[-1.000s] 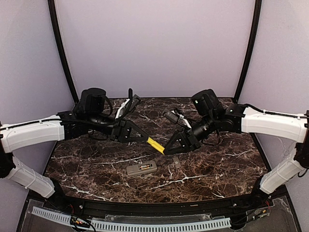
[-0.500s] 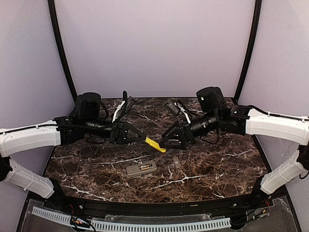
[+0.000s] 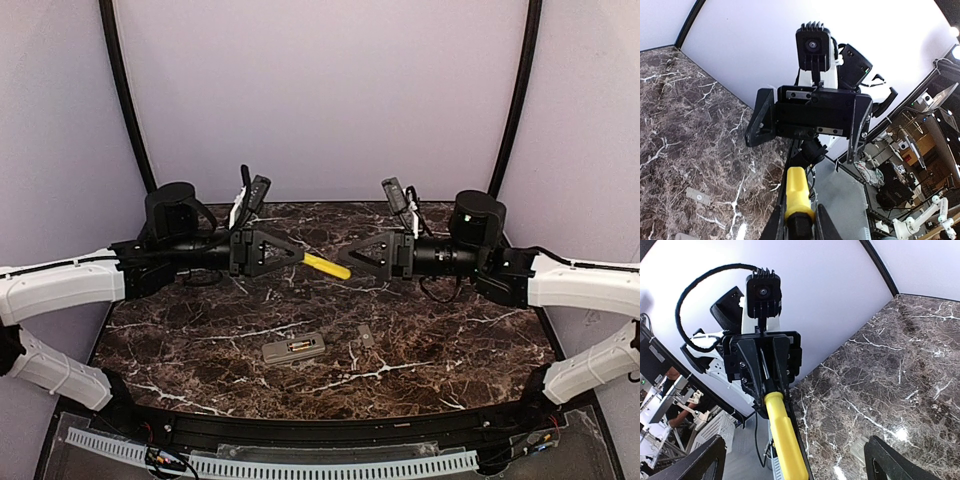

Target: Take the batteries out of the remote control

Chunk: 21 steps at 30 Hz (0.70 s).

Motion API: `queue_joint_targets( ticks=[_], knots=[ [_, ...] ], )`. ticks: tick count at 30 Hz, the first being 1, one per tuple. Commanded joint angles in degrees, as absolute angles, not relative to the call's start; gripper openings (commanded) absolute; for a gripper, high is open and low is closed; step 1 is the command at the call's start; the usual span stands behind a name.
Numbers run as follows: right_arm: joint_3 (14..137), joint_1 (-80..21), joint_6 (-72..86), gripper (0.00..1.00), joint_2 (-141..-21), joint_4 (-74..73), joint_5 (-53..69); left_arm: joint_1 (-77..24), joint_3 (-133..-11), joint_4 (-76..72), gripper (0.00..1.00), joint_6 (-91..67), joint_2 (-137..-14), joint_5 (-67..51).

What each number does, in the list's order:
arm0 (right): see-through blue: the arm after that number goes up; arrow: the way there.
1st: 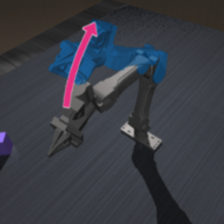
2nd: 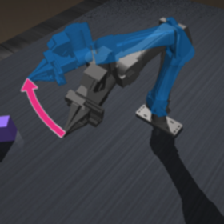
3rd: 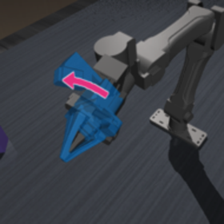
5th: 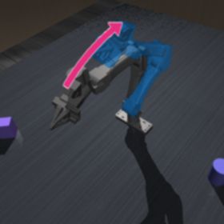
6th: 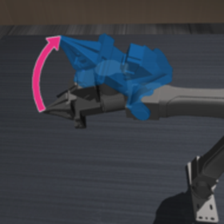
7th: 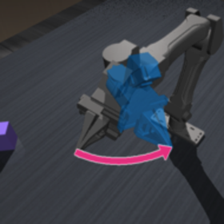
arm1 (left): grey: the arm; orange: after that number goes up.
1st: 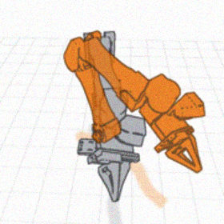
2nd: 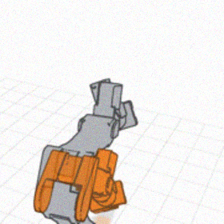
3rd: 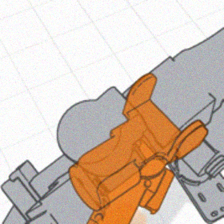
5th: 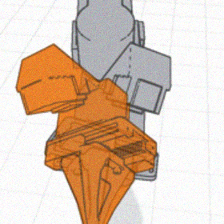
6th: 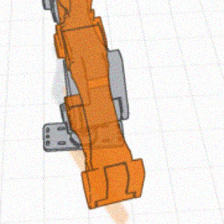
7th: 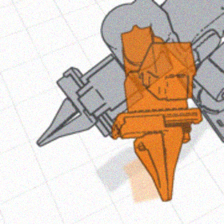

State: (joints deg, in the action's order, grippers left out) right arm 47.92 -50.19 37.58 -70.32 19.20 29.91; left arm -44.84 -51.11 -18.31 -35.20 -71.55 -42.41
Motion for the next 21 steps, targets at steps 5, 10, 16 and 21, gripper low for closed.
queue_joint_targets(
  ticks=[5,10,16,21],
  knots=[
    [46.1,-52.1,48.9,0.89,-72.8,35.8,28.4,-44.5,-50.3,-32.5,0.0,-44.7,-74.8,-42.8],
    [46.3,-53.6,50.1,0.81,-74.6,38.8,26.4,-44.5,-50.4,-33.5,0.0,-45.0,-75.4,-42.0],
    [47.2,-54.1,51.5,0.67,-77.0,41.1,26.8,-44.5,-49.6,-36.8,0.0,-46.5,-75.7,-42.2],
    [48.1,-54.5,51.6,0.56,-78.2,41.7,27.3,-44.5,-48.9,-38.0,0.0,-46.3,-75.7,-42.1]
  ],
)
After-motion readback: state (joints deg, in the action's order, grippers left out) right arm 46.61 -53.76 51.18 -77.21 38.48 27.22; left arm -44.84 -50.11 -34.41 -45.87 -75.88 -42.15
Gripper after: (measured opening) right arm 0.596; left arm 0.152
